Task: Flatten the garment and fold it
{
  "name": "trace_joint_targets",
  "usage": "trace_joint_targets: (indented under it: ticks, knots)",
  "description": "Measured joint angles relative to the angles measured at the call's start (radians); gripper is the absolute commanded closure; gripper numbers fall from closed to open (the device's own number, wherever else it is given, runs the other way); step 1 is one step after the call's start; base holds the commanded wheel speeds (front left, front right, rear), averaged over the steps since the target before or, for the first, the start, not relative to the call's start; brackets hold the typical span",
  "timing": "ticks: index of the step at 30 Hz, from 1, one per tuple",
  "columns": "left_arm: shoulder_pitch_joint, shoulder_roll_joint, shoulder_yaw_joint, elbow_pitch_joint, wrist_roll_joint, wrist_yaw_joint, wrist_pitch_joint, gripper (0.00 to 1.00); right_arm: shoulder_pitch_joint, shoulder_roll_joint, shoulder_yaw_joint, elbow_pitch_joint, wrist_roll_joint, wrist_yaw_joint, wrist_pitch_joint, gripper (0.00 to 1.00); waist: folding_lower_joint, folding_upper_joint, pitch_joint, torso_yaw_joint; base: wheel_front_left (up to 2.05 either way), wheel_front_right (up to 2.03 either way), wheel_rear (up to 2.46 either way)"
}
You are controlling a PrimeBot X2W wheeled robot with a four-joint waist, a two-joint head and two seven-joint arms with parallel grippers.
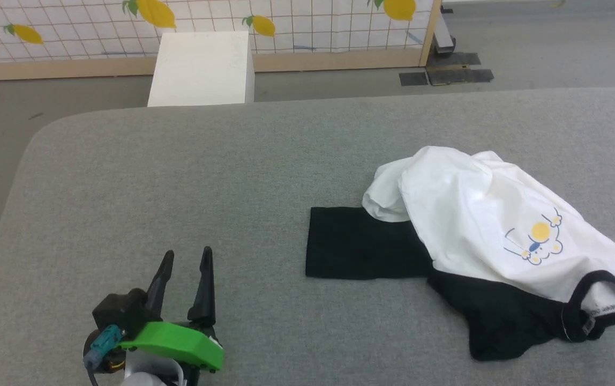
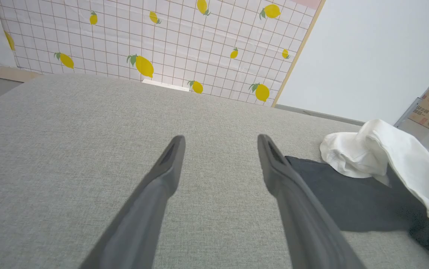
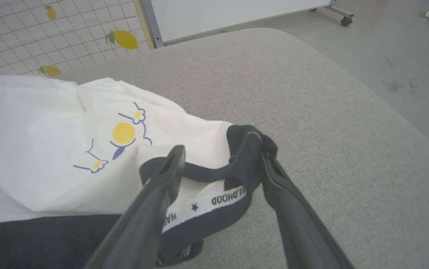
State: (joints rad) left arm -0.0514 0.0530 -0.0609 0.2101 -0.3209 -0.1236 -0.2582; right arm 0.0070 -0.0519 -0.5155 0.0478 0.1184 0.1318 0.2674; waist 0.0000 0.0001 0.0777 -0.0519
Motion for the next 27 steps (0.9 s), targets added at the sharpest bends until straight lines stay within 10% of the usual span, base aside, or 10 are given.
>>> trace_joint_targets:
  ticks: [9,21,24,27]
  knots:
    - [-0.004,-0.001,-0.007,0.002,-0.002,0.000,0.000,0.00,0.084,0.004,0.459,-0.096,0.016,0.001,-0.104,0.00,0.0000,0.0000,0.007,0.011,0.00,0.00,0.00]
    - [-0.035,-0.001,-0.025,-0.003,-0.008,0.000,0.000,0.00,0.034,0.001,0.494,0.066,-0.075,0.001,0.204,0.00,0.0000,0.0000,0.058,0.056,0.00,0.00,0.00]
    - [-0.041,-0.001,-0.029,-0.001,-0.014,0.000,0.000,0.00,0.009,0.000,0.505,0.087,-0.072,0.000,0.271,1.00,0.0000,0.0000,0.069,0.073,0.00,0.00,0.00]
    - [-0.042,-0.001,-0.028,0.001,-0.014,0.000,0.000,0.00,-0.012,-0.012,0.535,0.083,-0.037,0.000,0.300,1.00,0.0000,0.0000,0.076,0.088,0.00,0.00,0.00]
